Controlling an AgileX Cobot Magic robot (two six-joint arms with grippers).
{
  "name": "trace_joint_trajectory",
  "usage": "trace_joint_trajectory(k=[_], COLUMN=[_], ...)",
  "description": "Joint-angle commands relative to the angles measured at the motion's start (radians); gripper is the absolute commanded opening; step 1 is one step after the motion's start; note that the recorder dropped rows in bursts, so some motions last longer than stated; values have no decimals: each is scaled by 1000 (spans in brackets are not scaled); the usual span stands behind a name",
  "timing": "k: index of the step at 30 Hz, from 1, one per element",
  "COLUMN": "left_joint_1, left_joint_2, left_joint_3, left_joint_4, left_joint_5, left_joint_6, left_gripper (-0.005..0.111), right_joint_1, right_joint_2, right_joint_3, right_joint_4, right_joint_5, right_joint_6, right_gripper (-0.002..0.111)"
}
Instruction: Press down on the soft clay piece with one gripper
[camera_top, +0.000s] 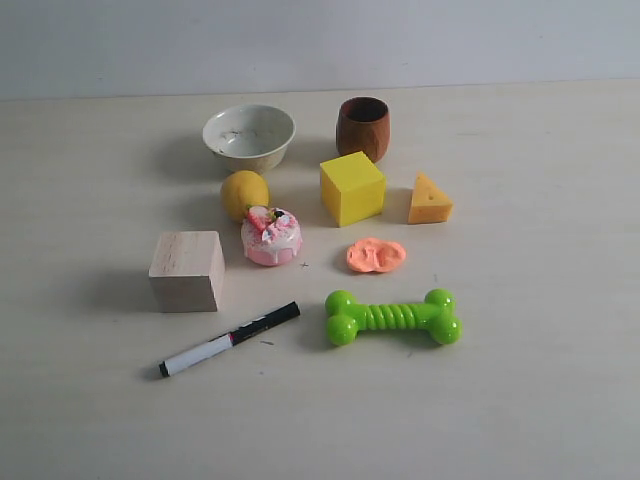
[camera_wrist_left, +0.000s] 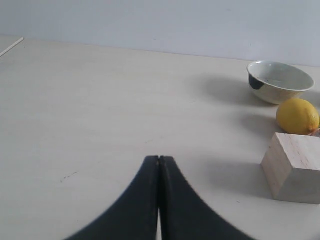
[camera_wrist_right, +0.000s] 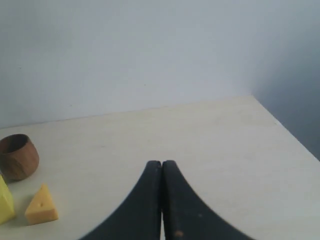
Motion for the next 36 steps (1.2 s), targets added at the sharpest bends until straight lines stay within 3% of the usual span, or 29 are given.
trace_joint_trajectory(k=[1,9,13,16,21,29,36], left_joint_1=[-6,-6,-6,-6,-6,-6,-6], left_joint_2=[-7,-7,-7,-7,-7,-7,-7], left_joint_3=[0,0,0,0,0,0,0], left_joint_4=[-8,-8,-8,-8,-8,-8,-8], left_joint_5=[-8,-8,-8,-8,-8,-8,-8], left_joint_6=[-3,-3,-3,-3,-3,-3,-3], left_gripper=[0,0,0,0,0,0,0], right_joint_1=[-7,-7,-7,-7,-18,-132,-134], right_joint_2=[-131,-153,-153,-153,-177,-277,-344], right_joint_3=[93,202,289,313,353,428,449], right_joint_4=[-5,5,194,245,252,322,322], right_joint_5=[-76,-138,-202,-229,-281,-285,-246], right_joint_6=[-12,-27,-266,-330,-338,-363,-361], right_gripper=[0,0,0,0,0,0,0])
